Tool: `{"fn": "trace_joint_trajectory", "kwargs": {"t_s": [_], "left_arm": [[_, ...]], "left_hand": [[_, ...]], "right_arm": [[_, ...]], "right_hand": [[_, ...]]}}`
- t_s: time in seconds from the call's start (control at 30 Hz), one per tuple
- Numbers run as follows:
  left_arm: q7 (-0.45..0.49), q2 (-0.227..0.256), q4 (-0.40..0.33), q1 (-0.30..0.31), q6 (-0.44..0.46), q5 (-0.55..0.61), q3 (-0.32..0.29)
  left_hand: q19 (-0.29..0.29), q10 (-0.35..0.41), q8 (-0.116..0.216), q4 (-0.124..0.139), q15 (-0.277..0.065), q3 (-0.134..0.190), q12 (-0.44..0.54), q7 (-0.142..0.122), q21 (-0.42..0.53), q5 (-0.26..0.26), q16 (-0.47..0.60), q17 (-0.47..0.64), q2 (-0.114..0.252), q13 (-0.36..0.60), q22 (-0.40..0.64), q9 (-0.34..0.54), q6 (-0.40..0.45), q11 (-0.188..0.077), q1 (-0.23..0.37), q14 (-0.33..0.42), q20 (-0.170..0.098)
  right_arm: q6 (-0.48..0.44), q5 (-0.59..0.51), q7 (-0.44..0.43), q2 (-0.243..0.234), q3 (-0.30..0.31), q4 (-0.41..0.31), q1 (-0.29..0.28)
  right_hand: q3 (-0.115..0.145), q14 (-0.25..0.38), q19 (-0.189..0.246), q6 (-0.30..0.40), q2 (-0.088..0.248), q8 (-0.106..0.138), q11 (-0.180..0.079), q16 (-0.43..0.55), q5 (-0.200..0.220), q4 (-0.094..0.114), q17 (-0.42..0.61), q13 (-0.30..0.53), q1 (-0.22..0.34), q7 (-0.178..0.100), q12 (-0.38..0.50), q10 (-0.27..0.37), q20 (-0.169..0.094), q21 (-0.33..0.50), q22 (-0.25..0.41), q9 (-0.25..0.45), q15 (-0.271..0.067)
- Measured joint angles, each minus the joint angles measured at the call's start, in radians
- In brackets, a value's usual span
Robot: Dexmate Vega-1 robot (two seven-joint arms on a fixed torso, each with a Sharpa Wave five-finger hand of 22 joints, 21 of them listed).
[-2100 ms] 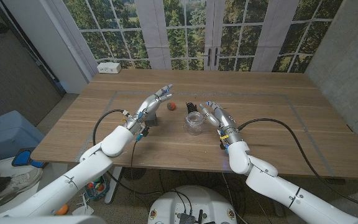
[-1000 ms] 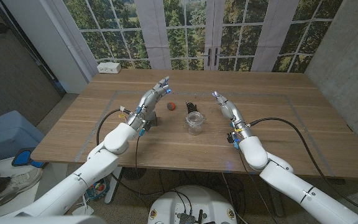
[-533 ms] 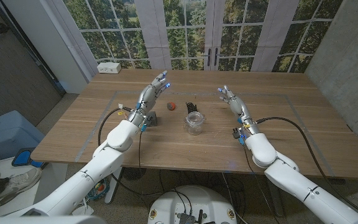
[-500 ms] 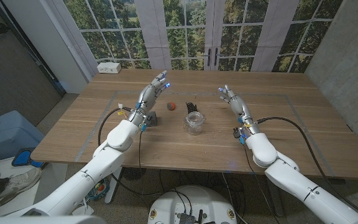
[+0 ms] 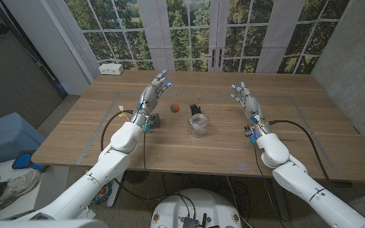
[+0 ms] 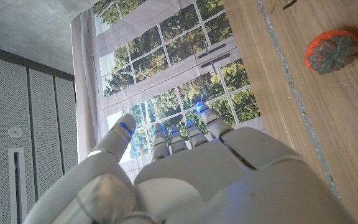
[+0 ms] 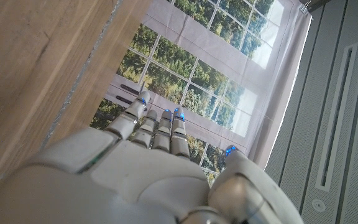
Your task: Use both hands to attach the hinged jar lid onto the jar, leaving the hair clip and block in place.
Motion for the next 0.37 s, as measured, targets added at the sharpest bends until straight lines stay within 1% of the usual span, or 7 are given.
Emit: {"fn": "trace_joint_trajectory", "kwargs": {"t_s": [0.1, 0.17, 0.23, 0.3, 0.37], "left_arm": [[0.011, -0.014, -0.002, 0.015, -0.004, -0.011, -0.008], [0.019, -0.019, -0.005, 0.021, -0.005, -0.017, -0.011], [0.025, -0.021, -0.007, 0.024, -0.006, -0.021, -0.012], [0.035, -0.029, -0.013, 0.038, -0.006, -0.026, -0.020], [0.048, -0.034, -0.016, 0.046, -0.006, -0.031, -0.024]], "left_hand": [[0.000, 0.000, 0.000, 0.001, 0.000, 0.005, 0.000, 0.000, 0.000, 0.000, 0.000, 0.000, 0.004, 0.000, 0.000, 0.000, 0.000, 0.000, 0.006, 0.000, 0.000], [0.000, 0.000, -0.003, 0.002, 0.000, 0.006, 0.000, 0.000, 0.000, 0.000, 0.000, 0.000, 0.002, 0.000, 0.000, 0.000, 0.000, 0.000, 0.009, 0.000, 0.000], [0.000, 0.000, -0.004, 0.003, 0.000, 0.008, 0.000, 0.000, 0.000, 0.000, 0.000, 0.000, 0.005, 0.000, 0.000, 0.000, 0.000, 0.000, 0.013, 0.000, 0.000], [0.000, 0.000, -0.004, 0.006, 0.000, 0.010, 0.000, 0.000, 0.000, 0.000, 0.000, 0.000, 0.005, 0.000, 0.000, 0.000, 0.000, 0.000, 0.013, 0.000, 0.000], [0.000, 0.000, -0.004, 0.006, 0.000, 0.010, 0.000, 0.000, 0.000, 0.000, 0.000, 0.000, 0.005, 0.000, 0.000, 0.000, 0.000, 0.000, 0.013, 0.000, 0.000]], "right_arm": [[0.054, 0.071, 0.049, 0.016, 0.010, 0.033, 0.006], [0.063, 0.085, 0.060, 0.022, 0.013, 0.047, 0.009], [0.089, 0.128, 0.090, 0.039, 0.022, 0.081, 0.017], [0.115, 0.170, 0.122, 0.044, 0.024, 0.091, 0.020], [0.133, 0.197, 0.144, 0.057, 0.030, 0.118, 0.025]], "right_hand": [[0.005, 0.003, 0.000, 0.001, 0.000, 0.000, 0.004, 0.000, 0.000, -0.003, 0.000, 0.000, 0.000, 0.001, 0.000, 0.004, 0.000, 0.000, 0.000, 0.000, -0.003], [0.005, 0.007, 0.000, 0.004, 0.000, 0.000, 0.002, 0.000, 0.000, -0.003, 0.000, 0.000, 0.000, 0.004, 0.000, 0.009, 0.000, 0.000, 0.000, 0.000, 0.000], [0.008, 0.009, 0.000, 0.004, 0.000, 0.000, 0.002, 0.000, 0.000, 0.000, 0.000, 0.000, 0.000, 0.004, 0.000, 0.009, 0.000, 0.000, 0.000, 0.000, 0.002], [0.009, 0.009, 0.000, 0.005, 0.000, 0.000, 0.002, 0.000, 0.000, 0.001, 0.000, 0.000, 0.000, 0.005, 0.000, 0.009, 0.000, 0.000, 0.000, 0.000, 0.002], [0.015, 0.009, 0.000, 0.007, 0.000, 0.000, 0.002, 0.000, 0.000, -0.004, 0.000, 0.000, 0.000, 0.007, 0.000, 0.009, 0.000, 0.000, 0.000, 0.000, 0.002]]}}
